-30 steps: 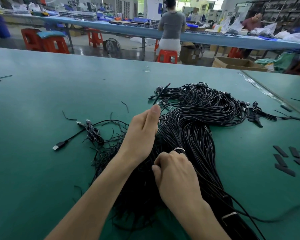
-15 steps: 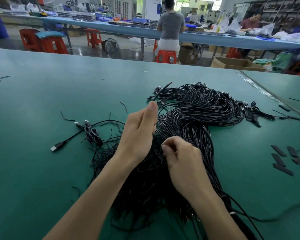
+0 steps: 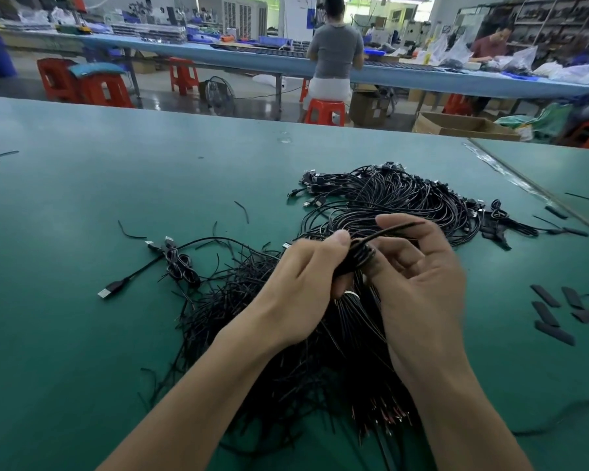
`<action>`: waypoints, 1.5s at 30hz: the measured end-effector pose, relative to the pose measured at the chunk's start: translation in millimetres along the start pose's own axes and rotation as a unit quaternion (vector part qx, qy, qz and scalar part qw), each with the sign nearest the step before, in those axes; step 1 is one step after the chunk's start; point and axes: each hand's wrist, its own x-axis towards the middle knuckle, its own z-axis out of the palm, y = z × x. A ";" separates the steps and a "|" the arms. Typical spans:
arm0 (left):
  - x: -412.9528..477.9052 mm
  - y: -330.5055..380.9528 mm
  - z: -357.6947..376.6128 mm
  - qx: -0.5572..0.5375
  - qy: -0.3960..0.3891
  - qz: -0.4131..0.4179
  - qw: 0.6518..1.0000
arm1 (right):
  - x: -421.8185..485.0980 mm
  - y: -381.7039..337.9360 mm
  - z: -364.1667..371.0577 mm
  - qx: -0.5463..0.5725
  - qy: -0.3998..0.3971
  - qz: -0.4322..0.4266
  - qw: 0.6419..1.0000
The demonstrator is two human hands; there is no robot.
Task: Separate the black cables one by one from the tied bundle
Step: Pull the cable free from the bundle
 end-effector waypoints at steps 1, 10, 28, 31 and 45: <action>0.4 0.4 -0.3 -0.011 0.003 -0.010 1.000 | 0.6 -1.6 -1.0 -0.009 -0.004 -0.009 1.000; 5.8 -1.9 -1.1 -0.064 0.050 0.025 0.996 | -1.6 -11.4 -3.5 -0.137 -0.110 -0.014 0.984; 0.7 -0.4 -15.4 -0.055 -0.177 -0.269 0.945 | 3.3 -18.6 -15.9 -0.397 -0.196 -0.259 0.858; -0.2 3.8 -16.4 -0.159 -0.236 -0.270 0.920 | 4.3 -21.4 -17.7 -0.346 -0.196 -0.207 0.894; -0.8 0.5 -4.7 0.330 -0.223 -0.074 0.914 | 7.4 -21.1 -32.9 -0.442 -0.199 -0.074 0.871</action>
